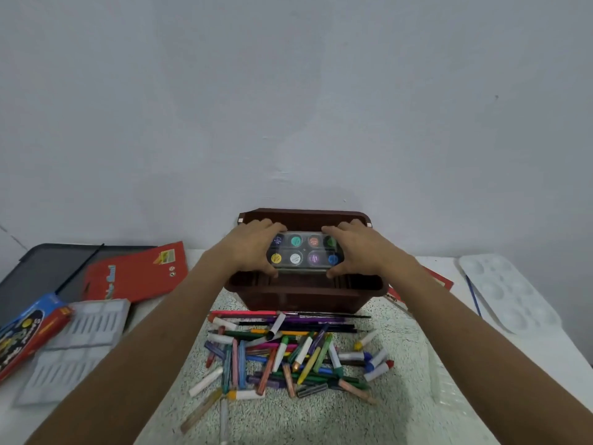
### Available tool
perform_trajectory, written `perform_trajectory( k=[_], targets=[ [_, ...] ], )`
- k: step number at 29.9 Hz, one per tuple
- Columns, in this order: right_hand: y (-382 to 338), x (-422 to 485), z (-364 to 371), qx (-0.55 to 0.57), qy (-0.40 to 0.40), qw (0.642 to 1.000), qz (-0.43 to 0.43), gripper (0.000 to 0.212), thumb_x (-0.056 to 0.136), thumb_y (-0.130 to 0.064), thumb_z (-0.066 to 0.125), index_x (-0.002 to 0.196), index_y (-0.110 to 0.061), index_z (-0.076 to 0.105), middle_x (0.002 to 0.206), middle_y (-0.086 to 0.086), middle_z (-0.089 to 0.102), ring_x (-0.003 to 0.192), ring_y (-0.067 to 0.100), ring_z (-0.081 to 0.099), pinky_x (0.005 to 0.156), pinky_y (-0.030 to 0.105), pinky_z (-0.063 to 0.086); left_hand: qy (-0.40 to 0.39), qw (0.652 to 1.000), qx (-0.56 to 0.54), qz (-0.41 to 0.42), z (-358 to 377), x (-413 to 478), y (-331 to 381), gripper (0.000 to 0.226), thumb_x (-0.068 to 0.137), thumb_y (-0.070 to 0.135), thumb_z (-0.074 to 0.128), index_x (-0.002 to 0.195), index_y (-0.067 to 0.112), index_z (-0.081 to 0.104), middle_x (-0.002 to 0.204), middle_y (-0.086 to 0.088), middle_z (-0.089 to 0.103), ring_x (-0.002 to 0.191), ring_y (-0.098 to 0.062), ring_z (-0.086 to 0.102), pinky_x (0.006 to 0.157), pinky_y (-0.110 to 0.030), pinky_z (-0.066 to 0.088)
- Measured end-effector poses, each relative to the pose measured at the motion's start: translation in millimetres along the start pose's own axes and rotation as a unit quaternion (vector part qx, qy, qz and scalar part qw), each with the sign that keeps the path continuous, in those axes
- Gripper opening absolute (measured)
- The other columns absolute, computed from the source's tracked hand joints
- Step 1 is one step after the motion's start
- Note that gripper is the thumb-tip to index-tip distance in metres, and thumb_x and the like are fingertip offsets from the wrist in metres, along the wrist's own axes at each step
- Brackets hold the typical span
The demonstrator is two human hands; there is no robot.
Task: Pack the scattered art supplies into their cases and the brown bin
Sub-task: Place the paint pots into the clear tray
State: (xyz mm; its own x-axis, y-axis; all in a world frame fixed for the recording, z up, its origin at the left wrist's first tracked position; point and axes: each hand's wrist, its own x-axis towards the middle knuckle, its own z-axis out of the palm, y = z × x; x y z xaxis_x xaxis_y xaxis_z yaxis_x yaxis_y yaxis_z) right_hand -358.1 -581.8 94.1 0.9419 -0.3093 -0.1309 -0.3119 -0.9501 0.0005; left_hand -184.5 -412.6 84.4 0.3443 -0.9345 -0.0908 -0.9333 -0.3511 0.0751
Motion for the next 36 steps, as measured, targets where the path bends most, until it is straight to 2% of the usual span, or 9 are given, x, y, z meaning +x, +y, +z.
perform_trajectory(
  k=[7, 14, 18, 21, 26, 31, 36],
  targets=[
    [8, 18, 41, 0.007, -0.075, 0.997, -0.027, 0.082, 0.075, -0.055, 0.075, 0.142, -0.022, 0.041, 0.128, 0.004, 0.060, 0.112, 0.024, 0.057, 0.090, 0.041, 0.051, -0.118, 0.993, 0.003, 0.022, 39, 21, -5, 0.080, 0.074, 0.048, 0.077, 0.139, 0.024, 0.037, 0.131, -0.002, 0.056, 0.113, -0.022, 0.055, 0.092, -0.039, 0.048],
    [11, 24, 56, -0.022, -0.080, 0.995, -0.061, 0.065, 0.081, -0.056, 0.068, 0.138, -0.032, 0.048, 0.117, 0.001, 0.067, 0.101, 0.023, 0.065, 0.083, 0.040, 0.055, -0.146, 0.984, 0.090, 0.058, 51, 27, -13, 0.079, 0.081, 0.064, 0.062, 0.146, 0.029, 0.035, 0.133, -0.005, 0.057, 0.114, -0.025, 0.058, 0.090, -0.037, 0.047],
    [12, 25, 55, -0.037, -0.087, 0.993, -0.072, 0.064, 0.085, -0.054, 0.065, 0.141, -0.032, 0.044, 0.119, 0.002, 0.066, 0.105, 0.024, 0.063, 0.081, 0.037, 0.051, -0.162, 0.979, 0.109, 0.064, 49, 27, -12, 0.084, 0.082, 0.069, 0.056, 0.151, 0.030, 0.028, 0.136, -0.005, 0.055, 0.118, -0.025, 0.055, 0.091, -0.036, 0.045],
    [12, 24, 53, -0.025, -0.101, 0.992, -0.077, 0.061, 0.084, -0.057, 0.063, 0.138, -0.036, 0.047, 0.120, 0.001, 0.066, 0.105, 0.024, 0.063, 0.084, 0.039, 0.054, -0.175, 0.979, 0.084, 0.065, 46, 27, -12, 0.079, 0.083, 0.071, 0.052, 0.148, 0.030, 0.035, 0.133, -0.004, 0.058, 0.117, -0.024, 0.056, 0.094, -0.037, 0.045],
    [12, 20, 53, -0.011, -0.092, 0.994, -0.066, 0.052, 0.087, -0.052, 0.060, 0.135, -0.036, 0.052, 0.114, 0.002, 0.069, 0.100, 0.024, 0.066, 0.084, 0.040, 0.055, -0.144, 0.986, 0.061, 0.064, 51, 26, -14, 0.067, 0.085, 0.072, 0.047, 0.138, 0.033, 0.049, 0.123, 0.000, 0.064, 0.108, -0.022, 0.061, 0.088, -0.035, 0.048],
    [8, 19, 50, -0.011, -0.068, 0.996, -0.057, 0.045, 0.089, -0.031, 0.055, 0.133, -0.035, 0.057, 0.110, 0.005, 0.071, 0.093, 0.026, 0.068, 0.078, 0.036, 0.057, -0.123, 0.990, 0.039, 0.056, 51, 26, -13, 0.054, 0.087, 0.061, 0.052, 0.130, 0.028, 0.056, 0.113, -0.002, 0.068, 0.098, -0.022, 0.063, 0.081, -0.032, 0.049],
    [8, 19, 49, -0.017, -0.059, 0.997, -0.056, 0.045, 0.087, -0.028, 0.054, 0.131, -0.034, 0.060, 0.110, 0.006, 0.071, 0.091, 0.027, 0.068, 0.075, 0.035, 0.056, -0.116, 0.991, 0.028, 0.052, 49, 28, -11, 0.047, 0.088, 0.053, 0.055, 0.125, 0.025, 0.058, 0.105, -0.003, 0.069, 0.091, -0.022, 0.065, 0.077, -0.032, 0.052]
  ],
)
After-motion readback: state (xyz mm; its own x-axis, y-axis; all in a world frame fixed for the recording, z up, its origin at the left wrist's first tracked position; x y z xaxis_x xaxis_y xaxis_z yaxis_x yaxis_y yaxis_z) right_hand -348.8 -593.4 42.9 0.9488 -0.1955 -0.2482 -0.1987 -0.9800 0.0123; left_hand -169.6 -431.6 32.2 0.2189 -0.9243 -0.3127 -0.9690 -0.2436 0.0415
